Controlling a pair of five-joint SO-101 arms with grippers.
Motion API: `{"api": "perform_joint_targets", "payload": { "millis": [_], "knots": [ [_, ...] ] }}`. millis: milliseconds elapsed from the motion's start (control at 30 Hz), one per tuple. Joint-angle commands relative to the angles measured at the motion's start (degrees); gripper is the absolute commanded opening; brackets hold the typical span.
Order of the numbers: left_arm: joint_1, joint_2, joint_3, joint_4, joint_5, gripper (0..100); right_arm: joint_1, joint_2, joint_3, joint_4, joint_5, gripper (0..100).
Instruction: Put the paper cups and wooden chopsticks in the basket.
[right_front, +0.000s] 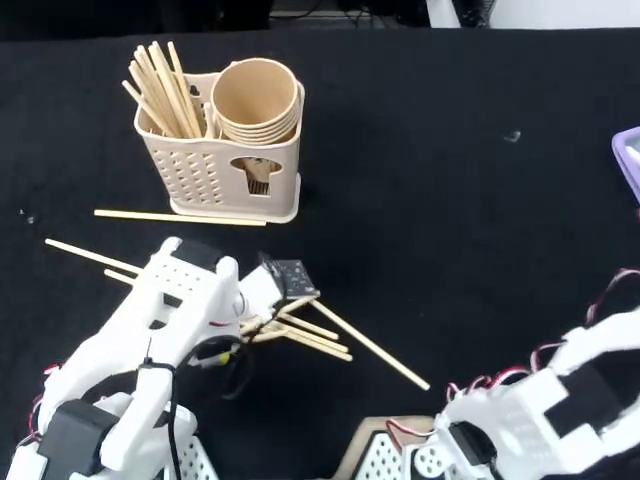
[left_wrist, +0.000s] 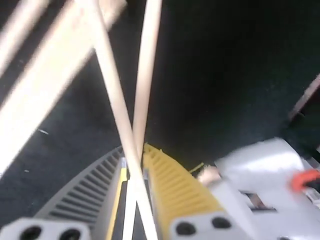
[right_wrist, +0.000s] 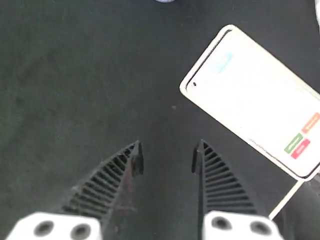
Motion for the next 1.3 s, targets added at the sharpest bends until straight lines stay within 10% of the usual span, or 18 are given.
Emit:
{"api": "perform_joint_targets", "payload": {
  "millis": [0, 200, 1267],
  "knots": [
    [0.04, -0.62, 3.30, -8.26, -0.18, 5, -4.75, -7.08, 3.12, 0.00, -0.18, 16.2],
    [-7.25, -0.97, 4.97, -9.67, -2.11, 21, -9.32, -13.32, 10.24, -1.41, -0.70, 16.2],
    [-13.67, -1.05, 5.67, -11.87, -8.09, 3, -13.71, -23.87, 23.43, -4.40, -0.44, 16.2]
  ]
}}
